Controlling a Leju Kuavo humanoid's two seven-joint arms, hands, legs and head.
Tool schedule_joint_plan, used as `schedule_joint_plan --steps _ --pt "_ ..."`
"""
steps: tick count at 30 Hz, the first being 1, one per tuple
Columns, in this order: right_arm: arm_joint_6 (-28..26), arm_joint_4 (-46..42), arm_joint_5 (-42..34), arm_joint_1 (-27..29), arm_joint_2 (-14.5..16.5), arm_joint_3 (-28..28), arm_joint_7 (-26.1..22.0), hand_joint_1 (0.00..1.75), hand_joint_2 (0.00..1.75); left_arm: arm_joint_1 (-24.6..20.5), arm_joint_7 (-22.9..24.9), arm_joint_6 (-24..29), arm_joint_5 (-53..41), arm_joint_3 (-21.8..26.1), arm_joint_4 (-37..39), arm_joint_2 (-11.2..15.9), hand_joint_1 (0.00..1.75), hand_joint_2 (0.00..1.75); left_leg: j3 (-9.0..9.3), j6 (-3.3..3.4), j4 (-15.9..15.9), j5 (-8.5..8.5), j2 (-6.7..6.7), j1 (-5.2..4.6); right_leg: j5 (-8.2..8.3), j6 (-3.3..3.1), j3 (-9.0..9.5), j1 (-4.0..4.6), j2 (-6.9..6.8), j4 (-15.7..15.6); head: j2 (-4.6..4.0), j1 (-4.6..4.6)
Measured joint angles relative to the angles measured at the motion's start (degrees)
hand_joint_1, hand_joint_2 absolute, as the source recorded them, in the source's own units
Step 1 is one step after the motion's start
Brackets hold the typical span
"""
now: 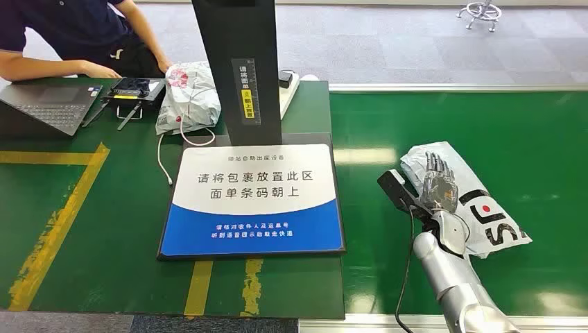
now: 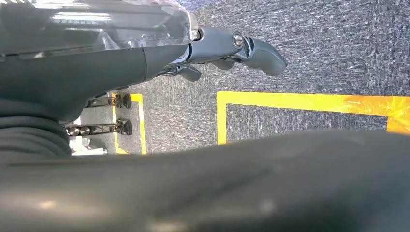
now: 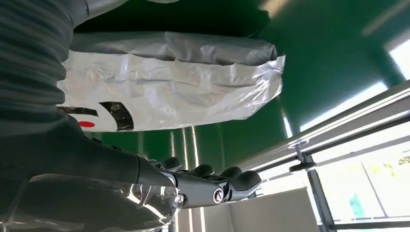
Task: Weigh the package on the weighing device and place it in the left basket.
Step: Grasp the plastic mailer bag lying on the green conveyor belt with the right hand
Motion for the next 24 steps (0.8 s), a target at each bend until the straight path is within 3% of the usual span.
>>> schedule_joint_plan --steps 14,24 --pt "1.4 2.9 6.2 -1.1 -1.4 -0.7 8.5 0.00 1.75 0.0 0.1 -0.2 -0.9 0.7 0.0 0.0 0.00 0.00 -0.01 0.00 0.0 0.00 0.00 -0.01 0.00 0.00 0.00 -0.01 0.00 0.0 0.00 0.01" --pt "6.1 3.9 9.5 -0.6 -2.7 -1.5 13.7 0.00 1.75 0.0 0.1 -0.9 -1.7 0.7 0.0 0.0 0.00 0.00 -0.01 0.00 0.0 0.00 0.00 -0.01 0.00 0.00 -0.02 -0.01 0.00 0.0 0.00 -0.01"
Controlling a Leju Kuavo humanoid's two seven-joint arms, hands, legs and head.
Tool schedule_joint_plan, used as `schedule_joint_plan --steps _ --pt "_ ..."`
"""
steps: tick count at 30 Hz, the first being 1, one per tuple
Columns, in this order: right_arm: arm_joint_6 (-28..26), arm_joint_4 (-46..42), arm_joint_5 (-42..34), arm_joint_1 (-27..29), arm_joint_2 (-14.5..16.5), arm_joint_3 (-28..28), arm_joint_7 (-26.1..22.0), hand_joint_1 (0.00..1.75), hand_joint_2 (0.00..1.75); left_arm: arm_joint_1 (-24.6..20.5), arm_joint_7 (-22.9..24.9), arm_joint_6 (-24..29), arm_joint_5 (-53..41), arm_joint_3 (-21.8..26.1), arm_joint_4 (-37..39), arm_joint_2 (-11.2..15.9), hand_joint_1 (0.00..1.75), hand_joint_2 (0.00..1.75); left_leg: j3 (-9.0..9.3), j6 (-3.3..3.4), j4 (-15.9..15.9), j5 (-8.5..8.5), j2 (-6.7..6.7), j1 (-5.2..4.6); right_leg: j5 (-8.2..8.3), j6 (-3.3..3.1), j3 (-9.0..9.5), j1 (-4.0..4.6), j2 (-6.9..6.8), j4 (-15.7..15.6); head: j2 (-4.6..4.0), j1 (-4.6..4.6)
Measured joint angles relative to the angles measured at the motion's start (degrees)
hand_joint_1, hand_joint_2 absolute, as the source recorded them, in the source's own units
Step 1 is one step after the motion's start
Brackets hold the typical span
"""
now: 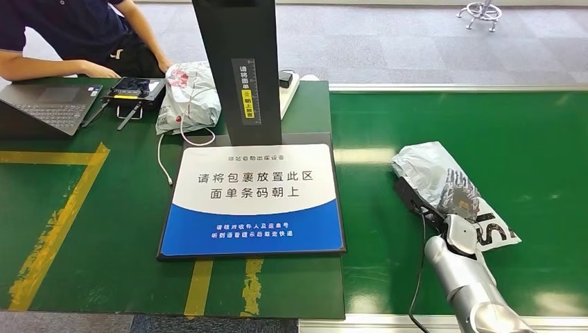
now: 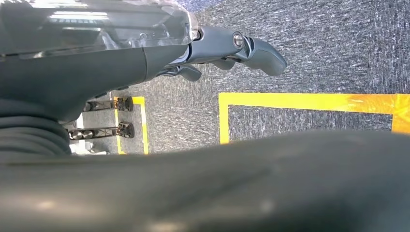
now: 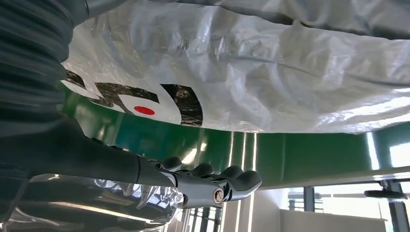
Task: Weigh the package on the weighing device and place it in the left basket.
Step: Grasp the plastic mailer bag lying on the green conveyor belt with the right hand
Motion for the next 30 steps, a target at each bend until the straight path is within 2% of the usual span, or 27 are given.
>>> schedule_joint_plan --steps 8,16,18,19,22,23,30 --pt "4.4 1.0 2.3 0.1 -0.8 -0.3 3.0 0.00 1.75 0.0 0.0 -0.1 -0.3 0.0 0.0 0.0 0.00 0.00 0.00 0.00 0.0 0.00 0.00 0.00 0.00 0.00 0.00 0.00 0.00 0.0 0.00 0.01" --pt "5.1 1.9 2.6 0.1 -1.0 -0.6 3.4 0.00 1.75 0.0 0.0 -0.1 -0.4 0.0 0.0 0.0 0.00 0.00 0.00 0.00 0.0 0.00 0.00 0.00 0.00 0.00 0.00 0.00 0.00 0.0 0.00 0.01" --pt "5.1 2.0 2.7 0.1 -1.0 -0.6 3.5 0.05 1.75 0.0 0.0 -0.1 -0.5 0.0 0.0 0.0 0.00 0.00 0.00 0.00 0.0 0.00 0.00 0.00 0.00 0.00 0.00 0.00 0.00 0.0 0.00 0.01" --pt "5.0 2.1 2.8 0.2 -1.0 -0.6 3.5 0.19 1.75 0.0 0.0 -0.1 -0.5 0.0 0.0 0.0 0.00 0.00 0.00 0.00 0.0 0.00 0.00 0.00 0.00 0.00 0.00 0.00 0.00 0.0 0.00 0.01" --pt "5.0 2.2 3.0 0.4 -1.1 -0.9 3.5 1.41 1.75 0.0 -0.1 -0.2 -0.6 0.0 0.0 0.0 0.00 0.00 0.00 0.00 0.0 0.00 0.00 0.00 0.00 0.00 0.00 0.00 0.00 0.0 0.00 0.01" --pt "4.9 2.2 3.0 0.5 -1.2 -0.9 3.5 1.71 1.75 0.0 -0.1 -0.3 -0.6 0.0 0.0 0.0 0.00 0.00 0.00 0.00 0.0 0.00 0.00 0.00 0.00 0.00 0.00 0.00 0.00 0.0 0.00 0.01" --pt "4.8 2.2 3.1 1.0 -1.4 -1.4 2.5 1.75 1.75 0.0 -0.2 -0.4 -0.9 0.0 0.0 0.0 0.00 0.00 0.00 0.00 0.0 0.00 0.00 0.00 0.00 0.00 0.00 0.00 0.00 0.0 0.00 0.01"
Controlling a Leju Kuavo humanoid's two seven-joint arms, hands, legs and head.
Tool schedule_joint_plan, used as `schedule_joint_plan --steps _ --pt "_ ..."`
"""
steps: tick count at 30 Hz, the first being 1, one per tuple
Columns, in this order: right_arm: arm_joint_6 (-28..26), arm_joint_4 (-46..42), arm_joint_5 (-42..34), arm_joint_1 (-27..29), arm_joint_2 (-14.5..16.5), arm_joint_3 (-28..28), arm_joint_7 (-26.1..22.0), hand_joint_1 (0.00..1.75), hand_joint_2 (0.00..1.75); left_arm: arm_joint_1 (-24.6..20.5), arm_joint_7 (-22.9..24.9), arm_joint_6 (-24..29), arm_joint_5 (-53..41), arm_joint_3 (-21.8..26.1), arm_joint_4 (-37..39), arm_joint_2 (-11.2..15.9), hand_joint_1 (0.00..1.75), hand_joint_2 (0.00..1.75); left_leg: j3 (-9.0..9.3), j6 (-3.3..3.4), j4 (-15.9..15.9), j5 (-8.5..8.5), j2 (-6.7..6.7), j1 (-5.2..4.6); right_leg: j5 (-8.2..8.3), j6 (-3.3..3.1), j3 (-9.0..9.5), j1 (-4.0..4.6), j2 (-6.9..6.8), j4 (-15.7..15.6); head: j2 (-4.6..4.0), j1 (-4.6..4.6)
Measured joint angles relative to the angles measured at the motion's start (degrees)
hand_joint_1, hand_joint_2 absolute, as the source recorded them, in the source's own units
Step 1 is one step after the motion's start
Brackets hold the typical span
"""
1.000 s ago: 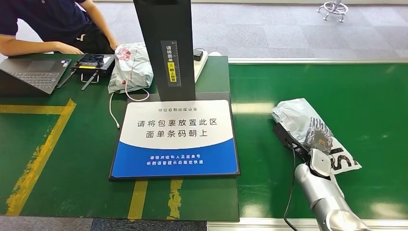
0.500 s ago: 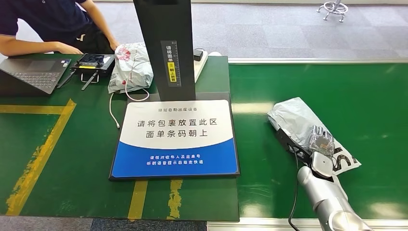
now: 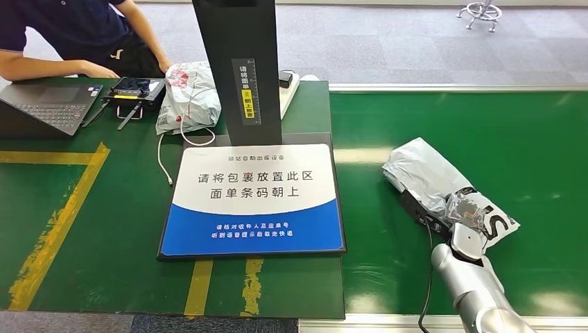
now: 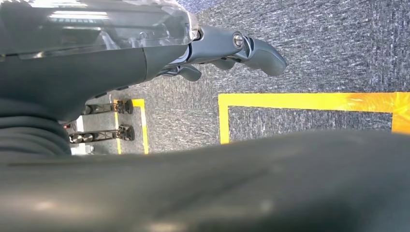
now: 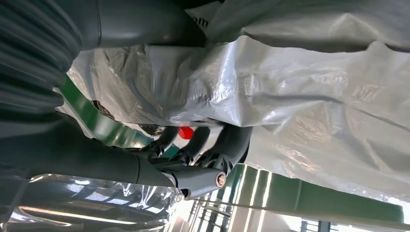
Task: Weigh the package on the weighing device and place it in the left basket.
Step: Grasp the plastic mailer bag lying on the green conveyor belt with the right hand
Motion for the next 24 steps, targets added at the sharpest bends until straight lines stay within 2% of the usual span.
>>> schedule_joint_plan --steps 12,24 --pt "-1.5 -0.4 0.1 0.8 0.0 -1.1 -1.2 1.75 1.75 0.0 -0.3 -0.3 -0.6 0.0 0.0 0.0 0.00 0.00 -0.01 0.00 0.0 0.00 0.00 0.00 0.00 0.00 0.01 0.00 -0.01 0.0 0.00 0.00" --pt "-7.3 -4.8 2.5 1.7 1.7 -1.6 -5.6 1.75 1.75 0.0 -0.4 -0.2 -0.5 0.3 0.0 0.0 0.00 0.00 -0.03 0.00 0.0 0.00 -0.01 0.00 0.00 0.00 -0.01 0.00 0.00 0.0 0.00 0.00"
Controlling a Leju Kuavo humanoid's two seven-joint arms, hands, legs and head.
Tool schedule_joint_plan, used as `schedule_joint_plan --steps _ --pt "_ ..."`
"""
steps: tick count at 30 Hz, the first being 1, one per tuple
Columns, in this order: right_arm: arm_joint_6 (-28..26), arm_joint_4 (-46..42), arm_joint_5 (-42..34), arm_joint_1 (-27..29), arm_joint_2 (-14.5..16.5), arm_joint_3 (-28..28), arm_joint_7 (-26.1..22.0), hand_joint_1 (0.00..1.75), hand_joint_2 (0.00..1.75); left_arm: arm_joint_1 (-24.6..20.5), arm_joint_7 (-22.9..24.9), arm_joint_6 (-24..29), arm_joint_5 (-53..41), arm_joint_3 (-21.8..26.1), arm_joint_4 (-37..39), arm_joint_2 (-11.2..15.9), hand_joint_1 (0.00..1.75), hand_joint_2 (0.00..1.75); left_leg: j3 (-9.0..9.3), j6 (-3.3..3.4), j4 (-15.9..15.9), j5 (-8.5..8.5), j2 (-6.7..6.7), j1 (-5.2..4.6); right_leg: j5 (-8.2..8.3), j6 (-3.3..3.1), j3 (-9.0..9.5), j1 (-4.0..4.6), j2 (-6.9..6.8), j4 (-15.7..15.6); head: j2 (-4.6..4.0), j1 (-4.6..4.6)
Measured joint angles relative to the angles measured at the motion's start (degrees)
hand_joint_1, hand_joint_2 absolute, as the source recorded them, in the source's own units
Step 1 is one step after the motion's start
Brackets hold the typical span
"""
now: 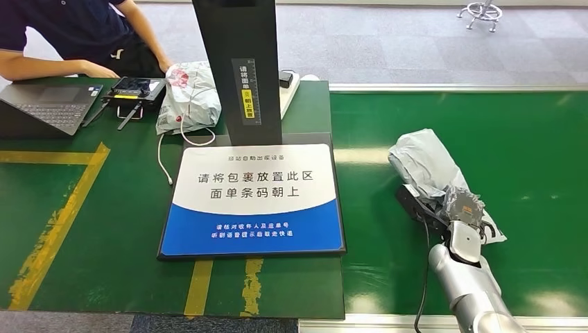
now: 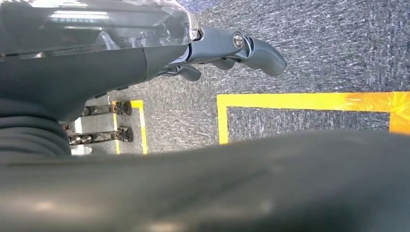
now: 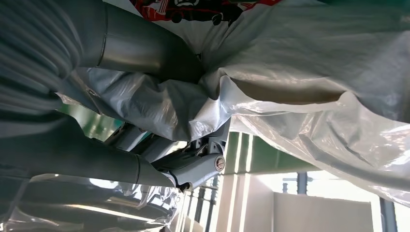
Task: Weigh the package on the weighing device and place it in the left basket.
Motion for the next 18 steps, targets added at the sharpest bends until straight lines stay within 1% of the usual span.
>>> schedule_joint_plan --steps 4,11,18 --pt "-0.6 -4.9 1.4 1.1 1.6 0.0 -1.3 1.75 1.75 0.0 -0.1 0.0 0.0 0.3 0.0 0.0 0.00 0.00 -0.01 0.00 0.0 0.00 0.00 0.00 0.00 0.00 0.00 0.00 0.00 0.0 0.00 0.00" --pt "0.6 -19.6 3.9 5.6 5.1 1.0 -2.0 1.75 1.75 0.0 -0.4 0.0 0.0 1.3 0.0 0.0 0.00 0.00 -0.02 0.00 0.0 0.00 -0.01 0.01 -0.01 0.00 -0.03 0.00 -0.01 0.0 0.00 0.00" --pt "0.9 -34.6 4.8 11.3 7.3 3.6 -2.2 1.75 1.75 0.0 -0.6 0.0 -0.1 2.2 0.0 -0.2 0.00 0.00 -0.03 0.00 0.0 0.00 -0.01 0.00 -0.01 0.00 -0.04 0.00 -0.02 0.0 0.00 0.00"
